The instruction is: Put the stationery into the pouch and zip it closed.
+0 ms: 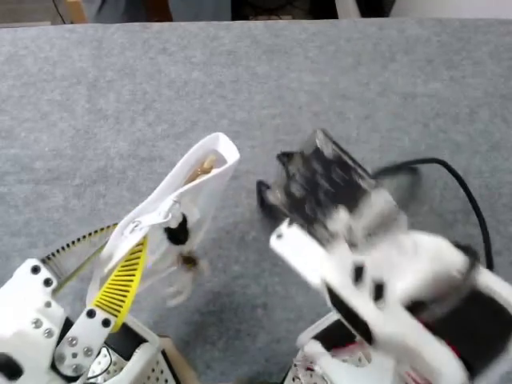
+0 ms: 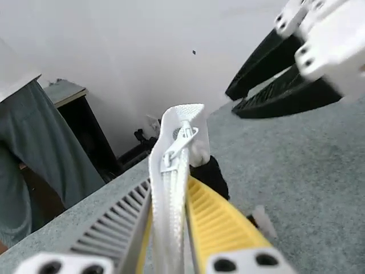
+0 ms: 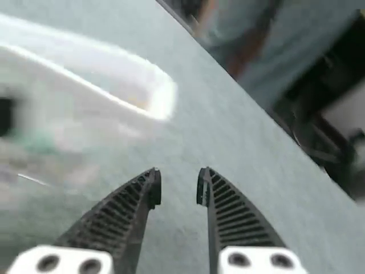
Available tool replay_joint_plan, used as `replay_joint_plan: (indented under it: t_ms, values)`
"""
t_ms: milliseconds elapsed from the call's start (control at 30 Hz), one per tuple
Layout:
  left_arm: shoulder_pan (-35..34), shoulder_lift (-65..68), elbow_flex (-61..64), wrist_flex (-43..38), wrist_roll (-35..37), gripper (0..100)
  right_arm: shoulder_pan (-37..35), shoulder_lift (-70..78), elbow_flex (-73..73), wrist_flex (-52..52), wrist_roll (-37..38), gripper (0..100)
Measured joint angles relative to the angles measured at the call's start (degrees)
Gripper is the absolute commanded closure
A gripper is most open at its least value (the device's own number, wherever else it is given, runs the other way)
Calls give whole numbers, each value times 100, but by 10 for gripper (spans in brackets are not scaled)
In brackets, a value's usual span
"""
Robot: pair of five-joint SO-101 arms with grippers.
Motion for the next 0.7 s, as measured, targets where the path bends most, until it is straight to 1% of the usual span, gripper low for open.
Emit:
replay_joint_plan:
  t_ms: [100,233,367,533,700]
  values:
    - [0,0,220,-35,0,973,-510,-97,-246,9,-246,872]
    - [0,0,457,-62,-9,973,-888,-123,-123,18,-413,872]
    - [0,0,492,-132,-9,973,-1292,-255,237,18,-985,873]
    - [-149,0,492,-352,0,973,-1380,-264,1169,-123,-1319,874]
    - [-167,0,492,-369,0,973,-1380,-220,2022,-651,-1705,874]
